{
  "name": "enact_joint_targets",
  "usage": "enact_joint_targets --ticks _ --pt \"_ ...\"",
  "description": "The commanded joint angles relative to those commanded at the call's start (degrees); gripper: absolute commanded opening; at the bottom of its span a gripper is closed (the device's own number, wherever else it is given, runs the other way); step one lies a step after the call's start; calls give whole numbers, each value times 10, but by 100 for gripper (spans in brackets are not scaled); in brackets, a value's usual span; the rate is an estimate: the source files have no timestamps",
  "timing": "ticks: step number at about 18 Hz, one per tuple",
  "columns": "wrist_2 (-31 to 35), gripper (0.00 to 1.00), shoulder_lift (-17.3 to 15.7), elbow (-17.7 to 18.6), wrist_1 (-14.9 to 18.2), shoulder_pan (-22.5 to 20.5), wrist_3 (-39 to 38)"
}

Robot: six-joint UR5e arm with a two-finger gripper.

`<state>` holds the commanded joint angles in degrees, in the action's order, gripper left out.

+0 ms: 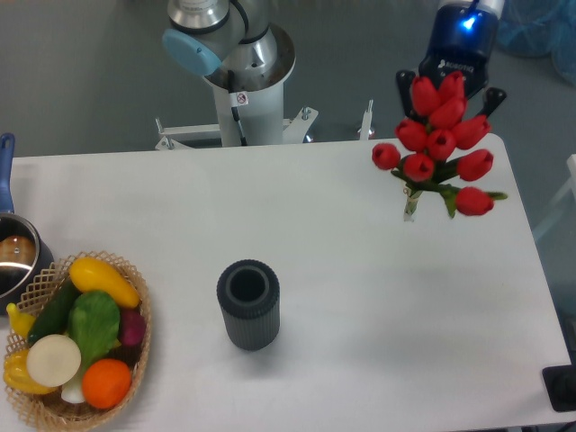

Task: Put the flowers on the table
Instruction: 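Lift the tulip bunch up and carry it toward the black vase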

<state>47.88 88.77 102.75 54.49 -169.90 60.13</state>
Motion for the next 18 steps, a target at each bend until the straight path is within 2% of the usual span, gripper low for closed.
enact_joint_targets --ticks 4,7,14,18 --pt "107 34 6 -2 1 32 -12" --pt "171 34 32 -4 1 66 -13" --pt "186 33 112 -14 -1 88 -12" --pt "254 33 138 -17 -1 121 -13"
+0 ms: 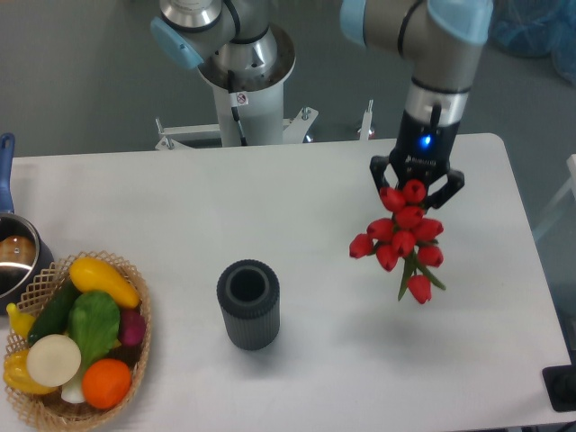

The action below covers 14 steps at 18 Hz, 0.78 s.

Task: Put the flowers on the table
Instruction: 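Lift the tulip bunch up and carry it toward the black vase, then lower the tulips onto the table beside the black vase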

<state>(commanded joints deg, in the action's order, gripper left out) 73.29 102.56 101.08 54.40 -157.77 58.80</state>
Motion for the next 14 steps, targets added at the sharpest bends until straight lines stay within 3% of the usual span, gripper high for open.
enact_joint_targets --ticks 9,14 --pt "6 33 31 -7 1 26 -8" --pt "10 33 64 -8 0 40 -20"
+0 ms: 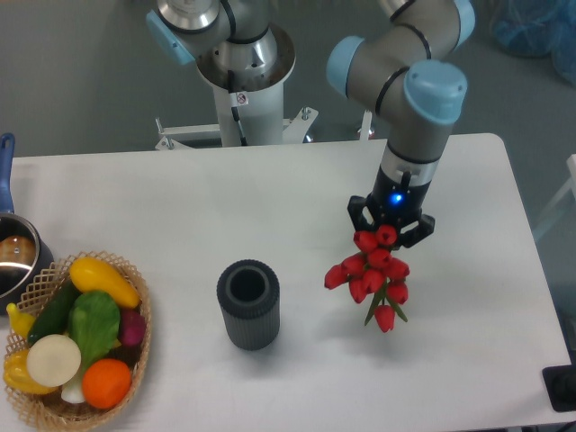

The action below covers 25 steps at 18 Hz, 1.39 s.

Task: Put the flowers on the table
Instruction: 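Lower the tulips onto the table beside the black vase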

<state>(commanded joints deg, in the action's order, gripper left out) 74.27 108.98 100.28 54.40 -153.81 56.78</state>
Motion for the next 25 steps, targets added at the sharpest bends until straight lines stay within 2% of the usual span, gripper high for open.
enact_joint_targets --ticks 9,25 --pt "-1 34 33 -9 0 16 1" --pt "1 34 57 -10 -2 20 2"
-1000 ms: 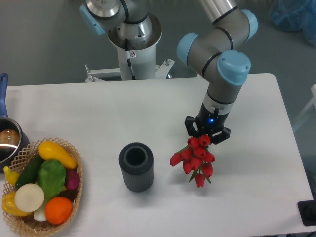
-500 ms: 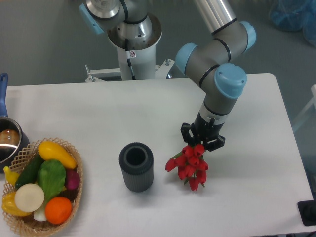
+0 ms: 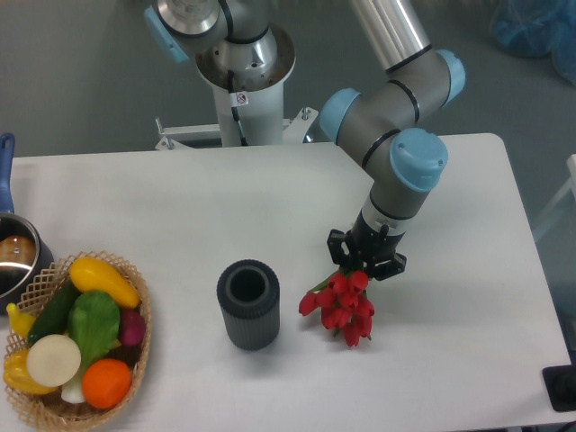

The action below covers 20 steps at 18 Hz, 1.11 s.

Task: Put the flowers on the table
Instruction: 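Lower the tulips onto the table beside the black vase, then open the gripper and raise it away from the tulips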

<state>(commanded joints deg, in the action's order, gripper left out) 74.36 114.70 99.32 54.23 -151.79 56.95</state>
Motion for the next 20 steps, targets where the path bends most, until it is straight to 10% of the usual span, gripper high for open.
enact_joint_targets --ticks 11,17,20 --pt "0 51 1 0 -1 6 3" --pt "1 99 -9 -3 -3 3 5" --pt "19 100 -42 6 1 -10 4"
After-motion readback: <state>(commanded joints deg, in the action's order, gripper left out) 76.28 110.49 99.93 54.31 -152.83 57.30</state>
